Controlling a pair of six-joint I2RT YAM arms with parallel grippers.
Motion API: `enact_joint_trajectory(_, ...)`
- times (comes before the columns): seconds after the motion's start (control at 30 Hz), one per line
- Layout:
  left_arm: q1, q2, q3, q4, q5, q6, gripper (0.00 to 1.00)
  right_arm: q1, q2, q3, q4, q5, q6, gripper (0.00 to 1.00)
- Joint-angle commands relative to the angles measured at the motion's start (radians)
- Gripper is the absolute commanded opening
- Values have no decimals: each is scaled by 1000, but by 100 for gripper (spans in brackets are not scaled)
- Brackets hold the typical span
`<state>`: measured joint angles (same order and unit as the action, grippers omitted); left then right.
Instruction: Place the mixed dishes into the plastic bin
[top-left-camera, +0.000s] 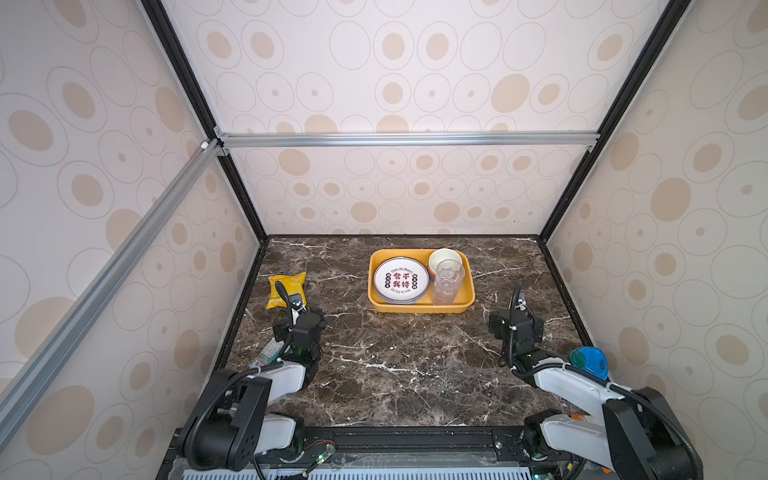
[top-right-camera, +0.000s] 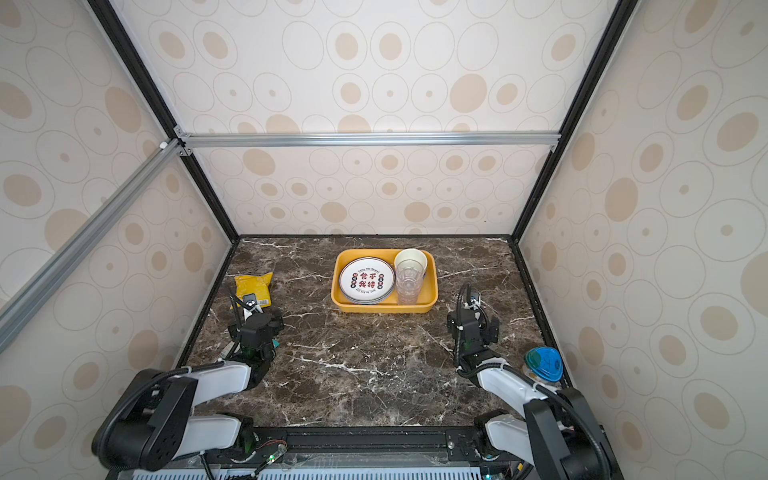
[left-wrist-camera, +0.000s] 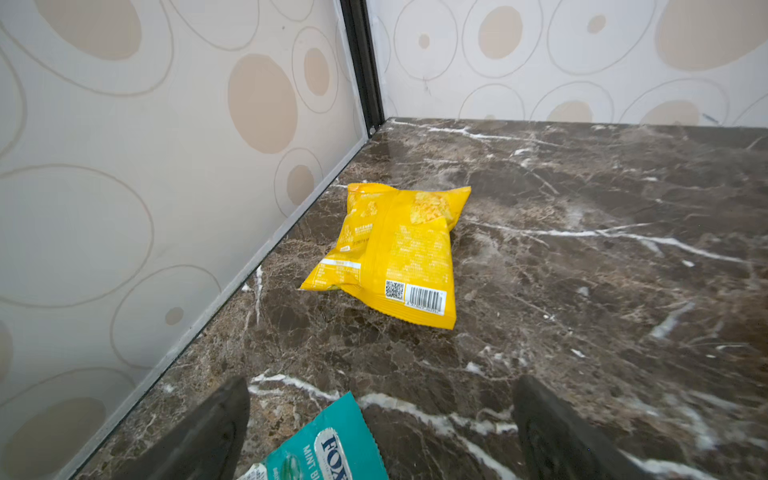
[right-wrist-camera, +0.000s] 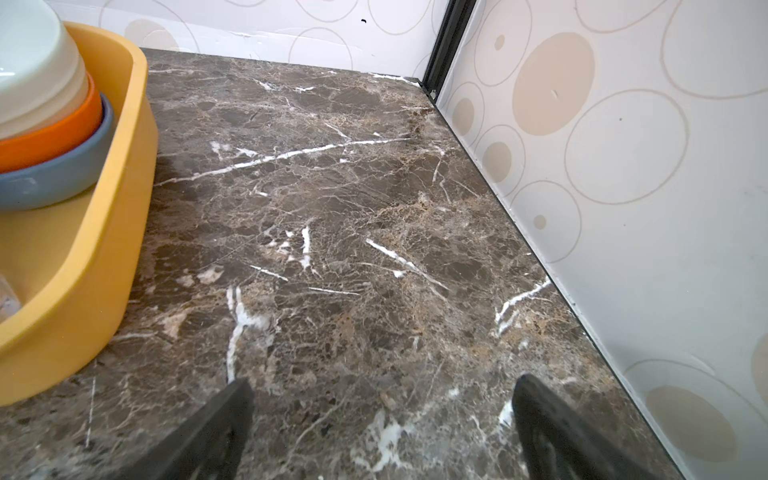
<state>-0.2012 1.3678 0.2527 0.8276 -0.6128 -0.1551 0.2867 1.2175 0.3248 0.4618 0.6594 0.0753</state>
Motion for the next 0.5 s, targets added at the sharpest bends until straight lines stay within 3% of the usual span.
enact_joint_trajectory(0.0,22,54,-4,339,18,111,98,-21,43,-30,274,-9,-93,100)
enact_joint_trajectory(0.1,57,149,-68,595,64,139,98,-62,95,-34,373,-113,-107,100)
enact_joint_trajectory(0.17,60,130,-72,544,170,148,98,-81,136,-37,437,-175,-106,100)
enact_joint_trajectory(0.23,64,177,-108,687,202,179,98,-98,217,-52,553,-237,-125,100)
enact_joint_trajectory(0.3,72,194,-119,690,234,154,98,-108,327,-61,675,-254,-130,100)
enact_joint_trajectory(0.33,81,259,-119,798,241,181,98,-110,379,-52,733,-256,-150,100)
enact_joint_trajectory(0.4,84,194,-51,540,258,143,98,-110,355,-5,588,-239,-129,100)
enact_joint_trajectory(0.43,97,225,-60,627,268,153,98,-123,316,30,456,-265,-100,100)
enact_joint_trajectory(0.47,93,230,-66,631,262,161,98,-149,325,43,460,-317,-96,100)
